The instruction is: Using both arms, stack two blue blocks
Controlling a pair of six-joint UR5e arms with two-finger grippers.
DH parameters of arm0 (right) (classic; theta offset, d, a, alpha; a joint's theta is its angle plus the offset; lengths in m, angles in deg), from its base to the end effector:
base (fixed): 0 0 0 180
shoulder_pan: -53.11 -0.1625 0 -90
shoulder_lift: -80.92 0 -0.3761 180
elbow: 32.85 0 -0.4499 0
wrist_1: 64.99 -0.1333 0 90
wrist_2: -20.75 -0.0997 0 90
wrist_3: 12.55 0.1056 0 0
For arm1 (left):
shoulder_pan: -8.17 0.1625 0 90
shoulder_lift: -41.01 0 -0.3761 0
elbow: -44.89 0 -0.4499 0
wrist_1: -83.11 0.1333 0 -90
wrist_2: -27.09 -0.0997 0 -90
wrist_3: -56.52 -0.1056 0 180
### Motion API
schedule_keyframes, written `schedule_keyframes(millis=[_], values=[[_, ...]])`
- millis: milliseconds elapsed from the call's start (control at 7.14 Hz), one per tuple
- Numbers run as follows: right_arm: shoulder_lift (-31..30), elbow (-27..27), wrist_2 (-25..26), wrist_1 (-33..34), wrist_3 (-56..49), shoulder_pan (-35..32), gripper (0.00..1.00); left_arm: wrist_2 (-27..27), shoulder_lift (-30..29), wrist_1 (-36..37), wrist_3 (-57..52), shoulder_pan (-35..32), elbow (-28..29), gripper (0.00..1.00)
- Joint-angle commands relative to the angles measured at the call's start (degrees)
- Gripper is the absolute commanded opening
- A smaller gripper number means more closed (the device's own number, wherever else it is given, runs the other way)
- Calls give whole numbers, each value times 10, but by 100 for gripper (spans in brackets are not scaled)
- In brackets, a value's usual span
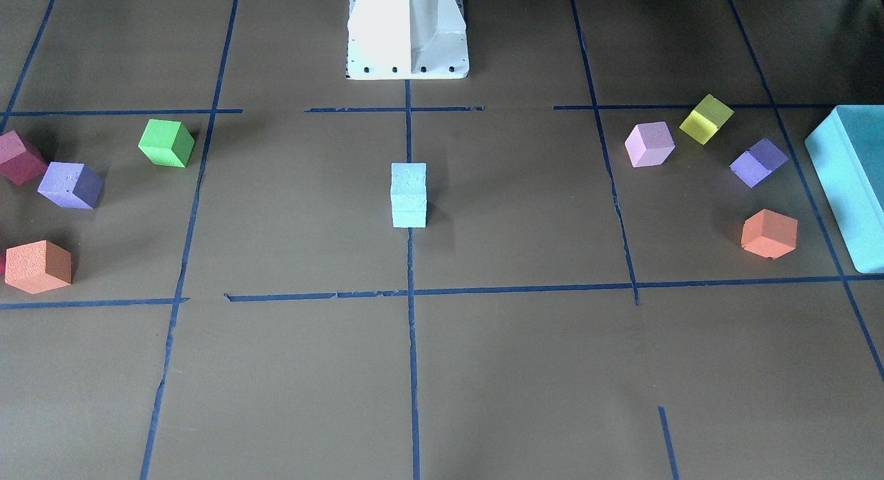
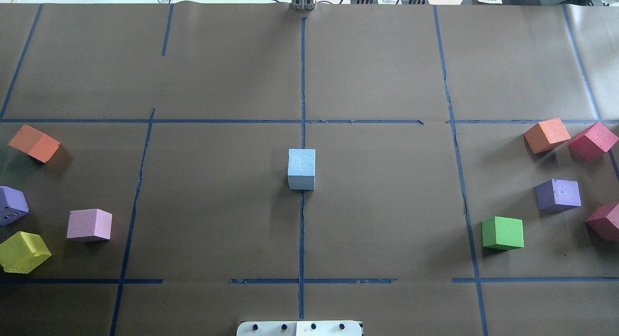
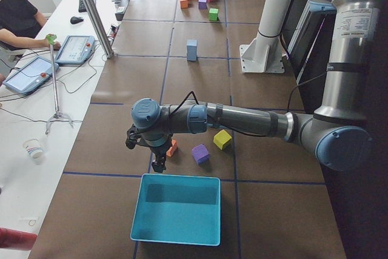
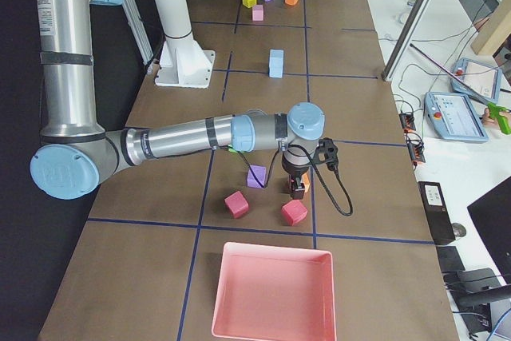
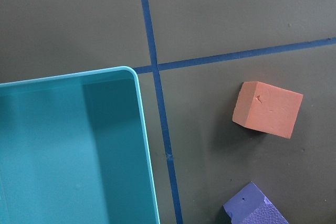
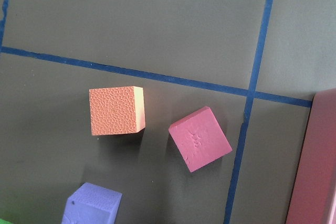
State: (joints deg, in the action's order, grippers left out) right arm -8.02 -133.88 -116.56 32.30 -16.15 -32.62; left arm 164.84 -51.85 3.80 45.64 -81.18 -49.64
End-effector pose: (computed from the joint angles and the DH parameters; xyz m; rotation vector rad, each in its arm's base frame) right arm 0.0144 -0.5548 0.5073 0.0742 -0.8266 -0.1640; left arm -0.0488 -0.5610 0.5569 0.0203 0.8357 0.1654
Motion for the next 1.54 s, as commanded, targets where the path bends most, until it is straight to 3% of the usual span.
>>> schedule_keyframes(millis=[0,280,420,980,1120,1400], values=[[31,37,0,0,-2,-1,100,2,0,0,1,-1,-1,100],[54,79,-1,-2,-2,-1,100,0,0,0,-5,-1,-5,100],[54,80,-1,-3,-2,-1,100,-4,0,2,-1,-1,-32,100],[53,74,-5,-4,-1,-5,100,-2,25,4,0,-1,-36,100],[71,51,-6,-2,4,-26,100,2,35,1,1,-1,-38,100],[97,63,3,12,5,-34,100,1,35,0,2,-1,-26,100]])
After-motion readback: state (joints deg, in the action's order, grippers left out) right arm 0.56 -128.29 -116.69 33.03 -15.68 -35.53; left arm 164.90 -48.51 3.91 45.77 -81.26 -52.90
